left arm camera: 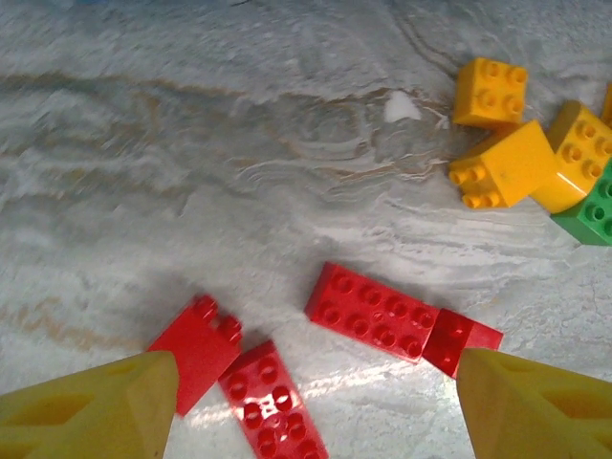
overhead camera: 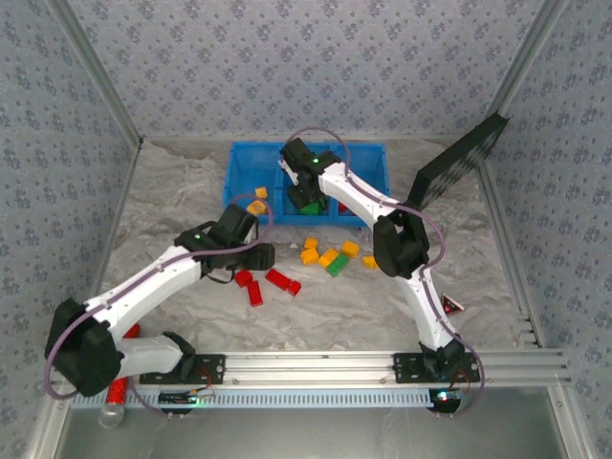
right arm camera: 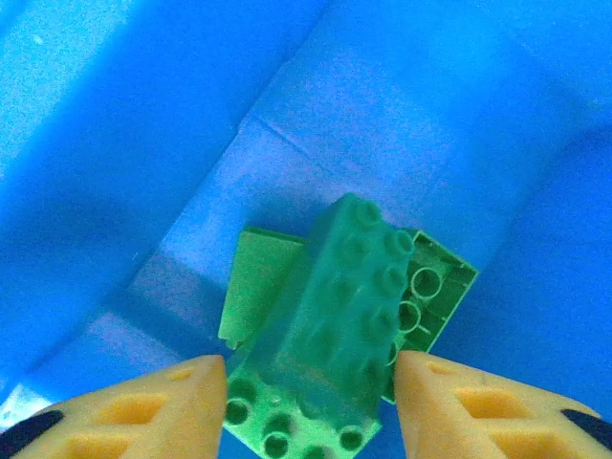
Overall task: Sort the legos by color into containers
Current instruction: Place the lego in the container, then pick up the lego from the center of the table.
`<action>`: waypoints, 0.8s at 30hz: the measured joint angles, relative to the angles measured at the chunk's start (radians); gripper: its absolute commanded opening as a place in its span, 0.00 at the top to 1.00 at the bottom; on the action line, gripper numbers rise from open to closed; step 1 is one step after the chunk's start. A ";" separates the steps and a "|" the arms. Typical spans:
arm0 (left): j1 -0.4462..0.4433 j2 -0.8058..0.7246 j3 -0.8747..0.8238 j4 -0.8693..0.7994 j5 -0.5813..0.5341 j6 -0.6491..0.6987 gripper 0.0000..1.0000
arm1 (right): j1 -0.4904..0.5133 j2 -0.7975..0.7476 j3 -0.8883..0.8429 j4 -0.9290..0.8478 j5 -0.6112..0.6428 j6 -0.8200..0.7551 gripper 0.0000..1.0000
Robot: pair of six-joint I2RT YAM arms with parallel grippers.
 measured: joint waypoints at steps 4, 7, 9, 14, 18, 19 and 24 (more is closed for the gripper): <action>-0.023 0.096 0.058 0.069 0.007 0.092 0.23 | -0.007 -0.017 0.002 -0.007 -0.003 0.001 0.44; -0.037 0.175 0.111 0.115 0.019 0.182 0.23 | -0.016 -0.047 0.002 -0.022 -0.006 0.001 0.43; -0.053 0.246 0.167 0.134 0.030 0.254 0.23 | -0.025 -0.086 0.000 -0.030 -0.007 0.003 0.41; -0.085 0.400 0.263 0.165 0.064 0.388 0.24 | -0.056 -0.266 -0.086 -0.034 -0.006 0.027 0.32; -0.106 0.468 0.278 0.183 0.085 0.452 0.24 | -0.095 -0.453 -0.219 -0.037 0.005 0.073 0.27; -0.111 0.481 0.280 0.185 0.087 0.463 0.24 | -0.105 -0.496 -0.259 -0.035 0.006 0.083 0.26; -0.143 0.561 0.311 0.187 0.100 0.508 0.24 | -0.155 -0.730 -0.486 -0.044 0.014 0.164 0.24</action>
